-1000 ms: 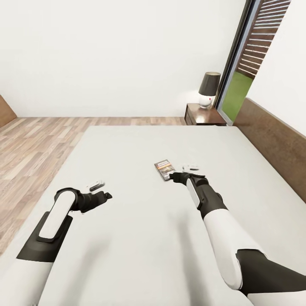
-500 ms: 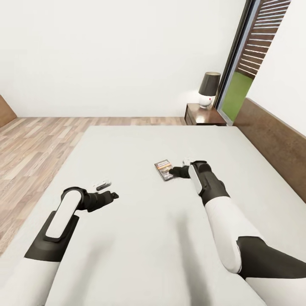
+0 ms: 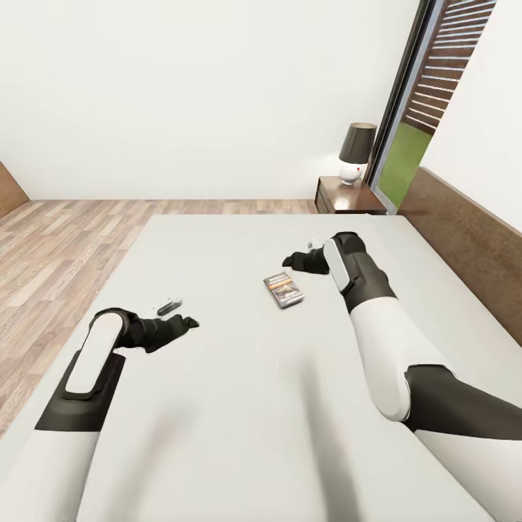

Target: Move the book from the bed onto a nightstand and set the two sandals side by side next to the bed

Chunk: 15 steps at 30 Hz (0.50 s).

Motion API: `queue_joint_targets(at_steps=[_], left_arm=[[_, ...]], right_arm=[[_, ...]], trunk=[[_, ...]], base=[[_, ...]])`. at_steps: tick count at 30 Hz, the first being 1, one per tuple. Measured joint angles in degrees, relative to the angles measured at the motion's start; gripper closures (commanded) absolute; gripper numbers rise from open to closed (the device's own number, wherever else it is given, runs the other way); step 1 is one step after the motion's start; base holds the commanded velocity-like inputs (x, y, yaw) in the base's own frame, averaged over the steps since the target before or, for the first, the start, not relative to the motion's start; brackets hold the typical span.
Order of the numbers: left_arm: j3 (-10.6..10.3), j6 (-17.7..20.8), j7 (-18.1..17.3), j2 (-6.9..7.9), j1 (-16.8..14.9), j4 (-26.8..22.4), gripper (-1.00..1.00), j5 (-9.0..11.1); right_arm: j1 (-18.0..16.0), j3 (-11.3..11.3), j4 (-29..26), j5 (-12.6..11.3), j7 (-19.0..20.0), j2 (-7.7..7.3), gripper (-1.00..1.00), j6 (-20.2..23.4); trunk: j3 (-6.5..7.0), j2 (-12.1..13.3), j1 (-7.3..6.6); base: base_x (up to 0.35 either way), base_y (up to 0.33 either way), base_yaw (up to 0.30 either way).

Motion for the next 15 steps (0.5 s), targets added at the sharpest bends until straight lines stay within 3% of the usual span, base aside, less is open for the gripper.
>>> queue_joint_targets(at_steps=[7, 15], left_arm=[[1.2, 0.1, -0.1, 1.03, -1.1, 0.2, -1.00, 2.6], [1.1, 0.2, -0.2, 2.05, -1.2, 0.2, -1.00, 2.9]], right_arm=[[-0.7, 0.1, 0.1, -0.3, -0.1, 0.00, -1.00, 0.1], [-1.3, 0.1, 0.8, -0.3, -0.2, 0.00, -1.00, -0.1]], trunk=[[-0.12, 0.0, 0.00], [-0.68, 0.0, 0.00]], base=[[0.000, 0.000, 0.000], [0.000, 0.000, 0.000]])
